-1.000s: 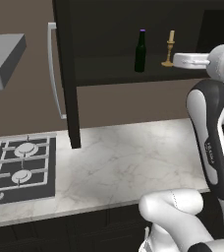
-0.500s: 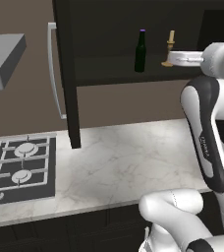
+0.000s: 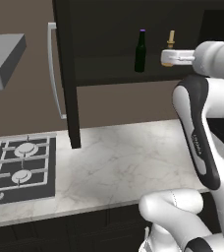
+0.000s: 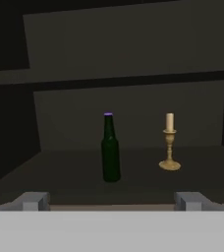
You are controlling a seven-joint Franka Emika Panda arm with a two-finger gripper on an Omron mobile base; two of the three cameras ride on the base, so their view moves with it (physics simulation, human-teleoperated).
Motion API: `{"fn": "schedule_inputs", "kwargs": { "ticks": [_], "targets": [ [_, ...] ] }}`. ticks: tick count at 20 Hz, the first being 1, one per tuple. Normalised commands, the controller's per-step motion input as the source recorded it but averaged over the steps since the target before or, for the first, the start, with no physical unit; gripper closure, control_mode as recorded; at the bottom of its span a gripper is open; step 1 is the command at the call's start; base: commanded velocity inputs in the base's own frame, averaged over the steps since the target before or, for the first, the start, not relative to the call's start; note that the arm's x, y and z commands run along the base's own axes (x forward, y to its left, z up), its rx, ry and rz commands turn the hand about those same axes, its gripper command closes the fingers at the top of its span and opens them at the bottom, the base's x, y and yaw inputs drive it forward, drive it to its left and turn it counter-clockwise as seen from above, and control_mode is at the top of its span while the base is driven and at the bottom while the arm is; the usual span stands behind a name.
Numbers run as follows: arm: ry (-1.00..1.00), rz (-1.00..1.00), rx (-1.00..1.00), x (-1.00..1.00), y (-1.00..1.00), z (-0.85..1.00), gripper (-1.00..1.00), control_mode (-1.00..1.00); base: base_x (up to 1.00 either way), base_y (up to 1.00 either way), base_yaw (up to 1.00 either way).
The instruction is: Get the candle and the beer from the cabinet and move them to the dining counter.
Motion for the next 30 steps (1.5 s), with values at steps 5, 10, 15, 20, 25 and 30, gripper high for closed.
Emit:
{"fn": "schedule_inputs", "kwargs": {
  "ticks": [5, 10, 15, 20, 25, 30],
  "targets": [
    [-0.04, 0.00, -0.04, 0.01, 0.04, 0.00, -1.00, -1.00, 0.00, 0.00, 0.00],
    [-0.03, 0.00, -0.02, 0.02, 0.01, -0.02, -1.00, -1.00, 0.00, 0.00, 0.00],
    [-0.05, 0.00, -0.01, 0.10, 0.03, -0.03, -1.00, -1.00, 0.00, 0.00, 0.00],
    [0.00, 0.00, 0.00, 0.29, 0.00, 0.00, -1.00, -1.00, 0.00, 0.00, 0.00],
    [0.00, 0.00, 0.00, 0.42, 0.00, 0.00, -1.00, -1.00, 0.00, 0.00, 0.00],
    [0.00, 0.00, 0.00, 0.41, 0.00, 0.00, -1.00, -1.00, 0.00, 0.00, 0.00]
  ]
}}
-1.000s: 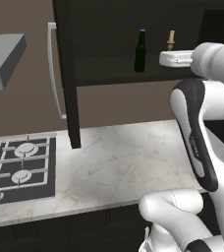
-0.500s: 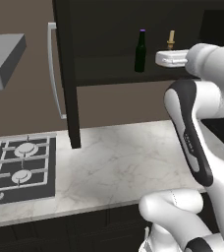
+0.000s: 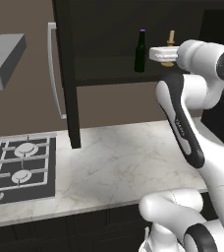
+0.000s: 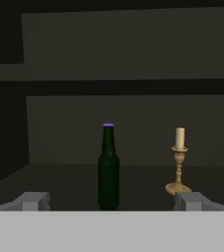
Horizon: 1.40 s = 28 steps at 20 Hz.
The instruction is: Get the candle and the beer from the cabinet and move them to the dining counter.
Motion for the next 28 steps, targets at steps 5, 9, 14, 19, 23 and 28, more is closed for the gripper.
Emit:
{"fn": "schedule_inputs", "kwargs": {
  "ticks": [5, 9, 14, 19, 23, 28],
  "targets": [
    [0.00, 0.00, 0.00, 0.33, 0.00, 0.00, -1.00, -1.00, 0.00, 0.00, 0.00],
    [0.00, 0.00, 0.00, 0.26, 0.00, 0.00, -1.00, -1.00, 0.00, 0.00, 0.00],
    [0.00, 0.00, 0.00, 0.24, 0.00, 0.00, -1.00, -1.00, 0.00, 0.00, 0.00],
    [0.01, 0.00, 0.00, 0.18, 0.00, 0.00, -1.00, -1.00, 0.00, 0.00, 0.00],
    [0.01, 0.00, 0.00, 0.13, 0.00, 0.00, -1.00, -1.00, 0.00, 0.00, 0.00],
    [0.00, 0.00, 0.00, 0.12, 0.00, 0.00, -1.00, -1.00, 0.00, 0.00, 0.00]
  ]
}}
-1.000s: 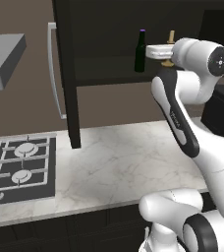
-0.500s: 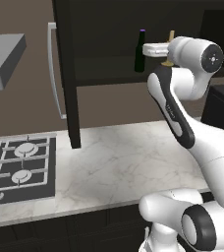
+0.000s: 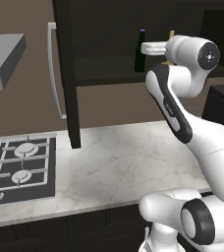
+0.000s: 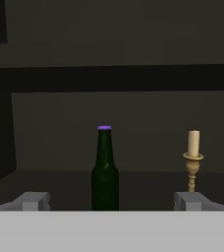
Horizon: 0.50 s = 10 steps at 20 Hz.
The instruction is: Get the candle and the beer from the cabinet and move them to the dining counter.
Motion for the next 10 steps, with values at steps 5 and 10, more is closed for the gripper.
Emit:
{"fn": "schedule_inputs", "kwargs": {
  "ticks": [5, 10],
  "targets": [
    [0.00, 0.00, 0.00, 0.15, 0.00, 0.00, -1.00, -1.00, 0.00, 0.00, 0.00],
    [0.00, 0.00, 0.00, 0.15, 0.00, 0.00, -1.00, -1.00, 0.00, 0.00, 0.00]
  ]
}}
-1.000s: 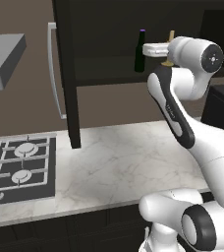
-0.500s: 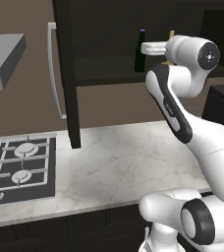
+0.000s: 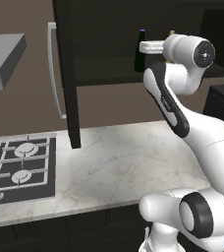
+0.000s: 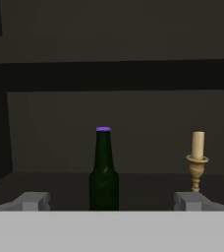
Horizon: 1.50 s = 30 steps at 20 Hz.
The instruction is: Get the candle and the beer from the cabinet and move them to the dining counter.
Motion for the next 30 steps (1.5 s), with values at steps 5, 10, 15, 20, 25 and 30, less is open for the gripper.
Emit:
{"fn": "schedule_inputs", "kwargs": {
  "ticks": [5, 10, 15, 20, 25, 30],
  "targets": [
    [0.00, 0.00, 0.00, 0.17, 0.00, 0.00, -1.00, -1.00, 0.00, 0.00, 0.00],
    [0.00, 0.00, 0.00, 0.17, 0.00, 0.00, -1.00, -1.00, 0.00, 0.00, 0.00],
    [0.00, 0.00, 0.00, 0.08, 0.00, 0.00, -1.00, -1.00, 0.00, 0.00, 0.00],
    [0.00, 0.00, 0.00, 0.00, 0.00, 0.00, -1.00, -1.00, 0.00, 0.00, 0.00],
    [0.00, 0.00, 0.00, 0.00, 0.00, 0.00, -1.00, -1.00, 0.00, 0.00, 0.00],
    [0.00, 0.00, 0.00, 0.00, 0.00, 0.00, -1.00, -1.00, 0.00, 0.00, 0.00]
  ]
}}
